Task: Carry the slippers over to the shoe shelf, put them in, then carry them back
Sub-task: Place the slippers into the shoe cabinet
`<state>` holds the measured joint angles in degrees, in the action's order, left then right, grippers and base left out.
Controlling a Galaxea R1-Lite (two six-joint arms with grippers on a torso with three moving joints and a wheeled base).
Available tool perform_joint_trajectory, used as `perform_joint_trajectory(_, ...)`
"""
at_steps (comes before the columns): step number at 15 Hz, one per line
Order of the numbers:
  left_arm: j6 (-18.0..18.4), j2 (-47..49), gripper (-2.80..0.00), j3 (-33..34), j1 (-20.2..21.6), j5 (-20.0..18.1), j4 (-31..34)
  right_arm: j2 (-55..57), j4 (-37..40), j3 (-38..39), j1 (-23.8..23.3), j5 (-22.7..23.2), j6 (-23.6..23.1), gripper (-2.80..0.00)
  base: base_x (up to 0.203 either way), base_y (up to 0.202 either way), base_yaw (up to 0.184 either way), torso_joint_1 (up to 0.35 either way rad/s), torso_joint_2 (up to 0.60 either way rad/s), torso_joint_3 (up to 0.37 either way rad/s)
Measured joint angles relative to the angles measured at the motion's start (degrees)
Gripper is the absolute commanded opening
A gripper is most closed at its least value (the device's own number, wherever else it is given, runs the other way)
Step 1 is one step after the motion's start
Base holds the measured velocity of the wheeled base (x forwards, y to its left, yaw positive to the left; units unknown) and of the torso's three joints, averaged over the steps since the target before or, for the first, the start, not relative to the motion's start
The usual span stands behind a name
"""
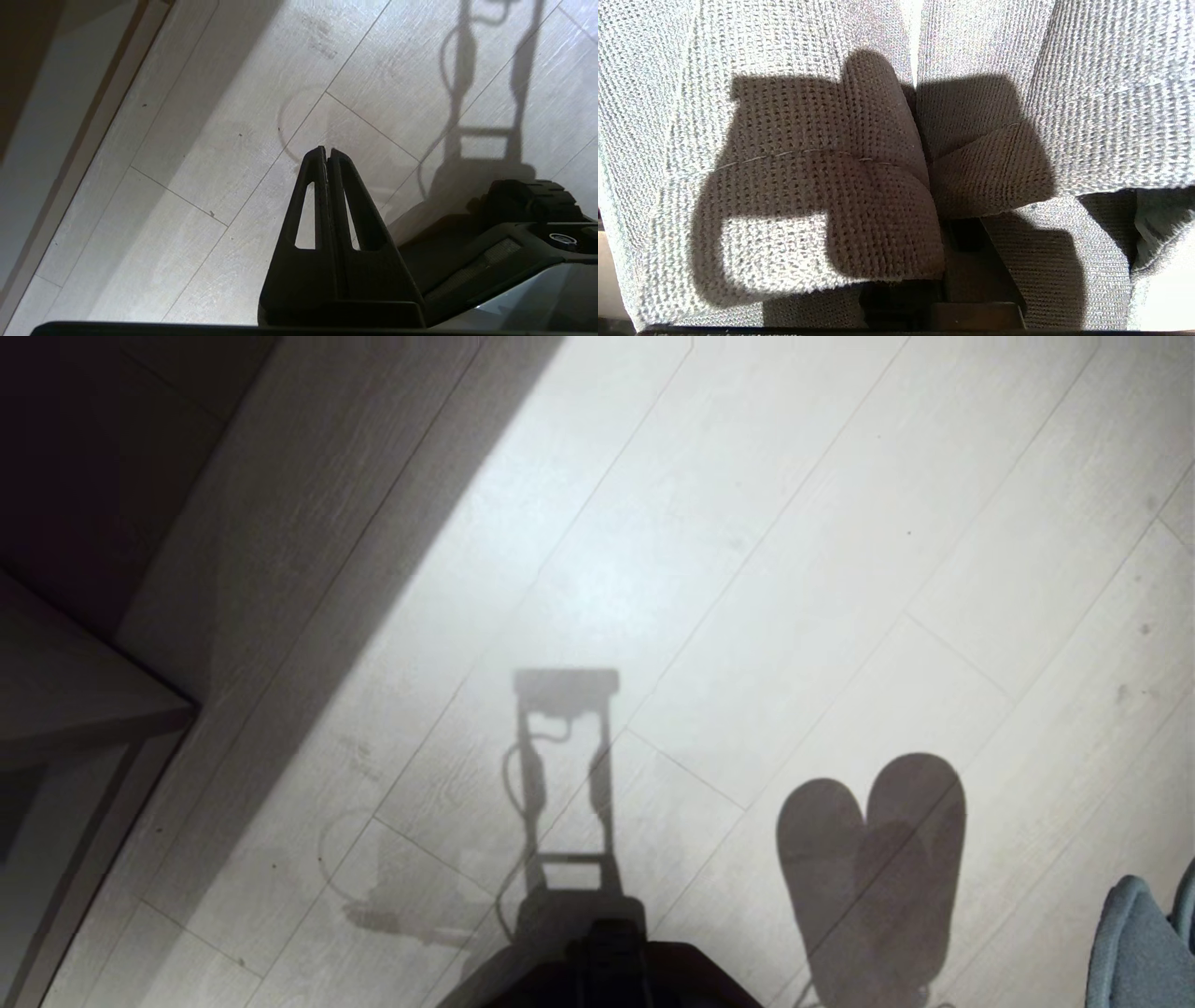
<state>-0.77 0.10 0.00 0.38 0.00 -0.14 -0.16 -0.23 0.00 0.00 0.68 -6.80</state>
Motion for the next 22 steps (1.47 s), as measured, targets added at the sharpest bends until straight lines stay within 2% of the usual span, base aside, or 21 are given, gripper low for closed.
perform_joint_trajectory(22,0.0,0.0,-2.80,0.0,0.0,0.0,0.1,0.1,0.0,0.0,0.0,0.0,0.4,-2.80,0.000,0.000,0.000,0.003,0.00,0.203)
